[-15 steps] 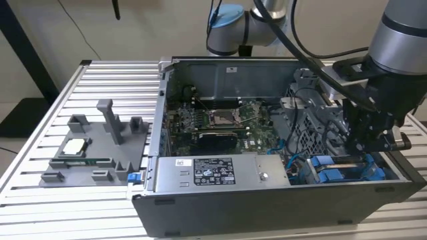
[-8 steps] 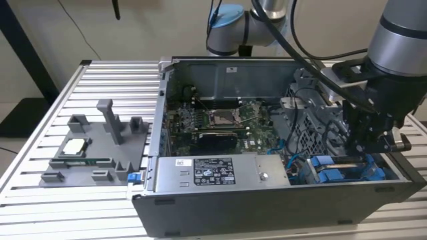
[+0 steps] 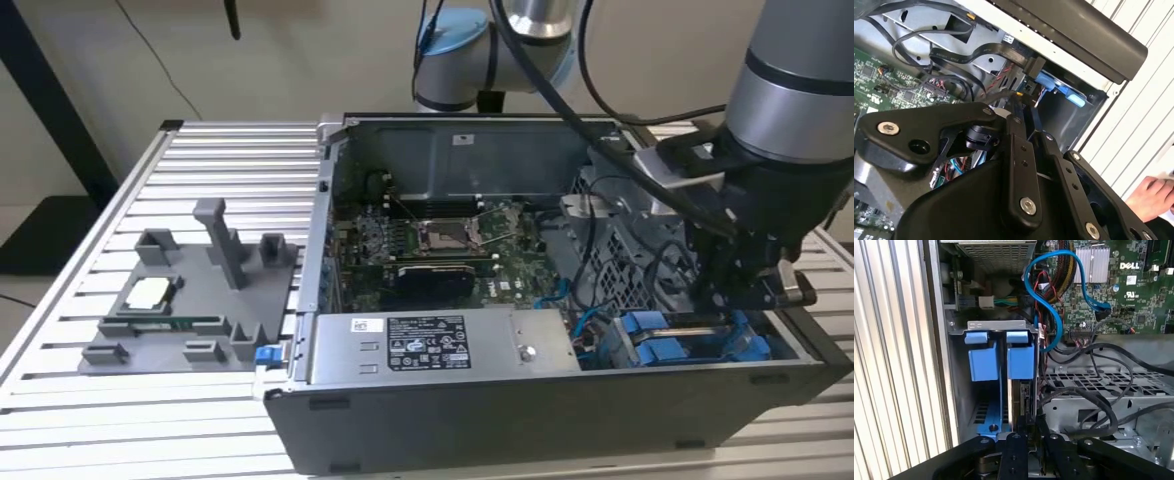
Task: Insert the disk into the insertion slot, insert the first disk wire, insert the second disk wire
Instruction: 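Insert the first disk wire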
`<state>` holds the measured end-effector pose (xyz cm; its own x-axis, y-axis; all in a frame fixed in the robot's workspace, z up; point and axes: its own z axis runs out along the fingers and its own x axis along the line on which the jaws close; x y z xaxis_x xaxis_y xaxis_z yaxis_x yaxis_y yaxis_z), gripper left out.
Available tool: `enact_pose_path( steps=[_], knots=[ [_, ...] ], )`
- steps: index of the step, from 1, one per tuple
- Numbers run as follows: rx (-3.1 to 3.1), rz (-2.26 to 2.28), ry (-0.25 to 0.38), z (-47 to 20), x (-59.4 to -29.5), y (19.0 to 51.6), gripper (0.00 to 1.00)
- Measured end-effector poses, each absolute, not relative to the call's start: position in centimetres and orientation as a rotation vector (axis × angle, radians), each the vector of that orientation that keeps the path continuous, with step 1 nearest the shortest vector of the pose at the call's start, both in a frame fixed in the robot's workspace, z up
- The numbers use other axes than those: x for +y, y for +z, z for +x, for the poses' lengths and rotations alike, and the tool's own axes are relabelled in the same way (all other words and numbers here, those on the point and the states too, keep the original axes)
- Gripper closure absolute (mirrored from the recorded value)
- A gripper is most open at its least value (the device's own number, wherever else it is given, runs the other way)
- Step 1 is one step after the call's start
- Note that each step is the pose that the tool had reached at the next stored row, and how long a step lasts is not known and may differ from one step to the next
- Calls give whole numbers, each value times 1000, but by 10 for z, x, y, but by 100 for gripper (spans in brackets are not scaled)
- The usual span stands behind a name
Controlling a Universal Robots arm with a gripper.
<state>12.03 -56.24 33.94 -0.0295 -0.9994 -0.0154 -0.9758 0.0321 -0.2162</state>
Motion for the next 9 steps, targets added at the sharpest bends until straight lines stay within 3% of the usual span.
enact_pose_path(
  steps=[9],
  knots=[
    [2129, -2064, -229, 120, -561, 337, 81]
  ],
)
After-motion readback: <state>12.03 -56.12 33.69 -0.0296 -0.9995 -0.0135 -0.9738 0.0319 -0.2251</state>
